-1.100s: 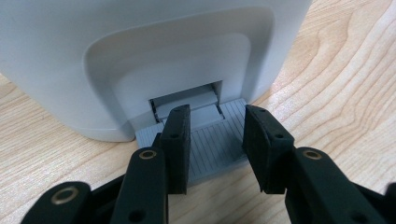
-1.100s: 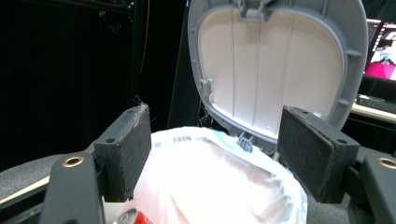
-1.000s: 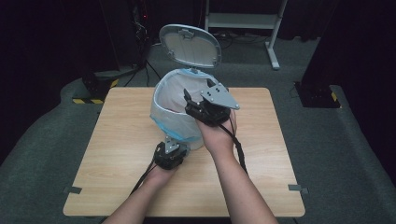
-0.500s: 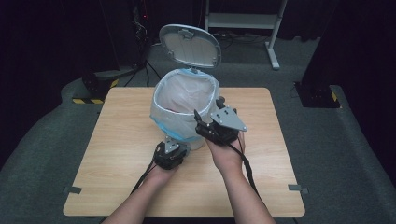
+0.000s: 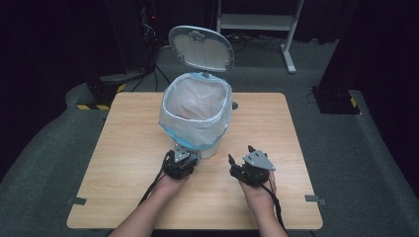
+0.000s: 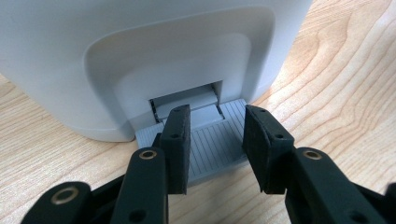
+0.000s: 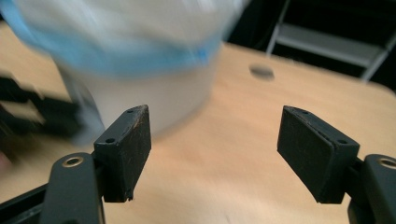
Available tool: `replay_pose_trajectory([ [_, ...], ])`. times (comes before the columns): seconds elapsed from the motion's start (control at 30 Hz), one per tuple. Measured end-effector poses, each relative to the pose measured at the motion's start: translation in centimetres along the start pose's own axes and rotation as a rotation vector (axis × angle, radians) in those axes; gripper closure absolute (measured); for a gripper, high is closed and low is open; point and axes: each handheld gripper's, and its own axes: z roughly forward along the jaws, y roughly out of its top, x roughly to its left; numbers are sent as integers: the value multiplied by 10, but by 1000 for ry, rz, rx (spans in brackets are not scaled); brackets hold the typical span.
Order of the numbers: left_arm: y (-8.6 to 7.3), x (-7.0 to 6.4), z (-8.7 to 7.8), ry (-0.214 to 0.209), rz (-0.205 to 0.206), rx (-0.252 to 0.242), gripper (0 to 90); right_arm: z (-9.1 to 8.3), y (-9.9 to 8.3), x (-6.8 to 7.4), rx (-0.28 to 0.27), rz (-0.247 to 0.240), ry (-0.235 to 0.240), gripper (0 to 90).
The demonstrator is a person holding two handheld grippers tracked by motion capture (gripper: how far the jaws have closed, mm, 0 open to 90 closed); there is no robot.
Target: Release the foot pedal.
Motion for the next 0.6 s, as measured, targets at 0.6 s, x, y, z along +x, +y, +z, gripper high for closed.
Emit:
replay_pose_trajectory([
  [0.6,-2,6,-6,-70,-53,7,464,4,-76,-49,309,44,-34,262],
])
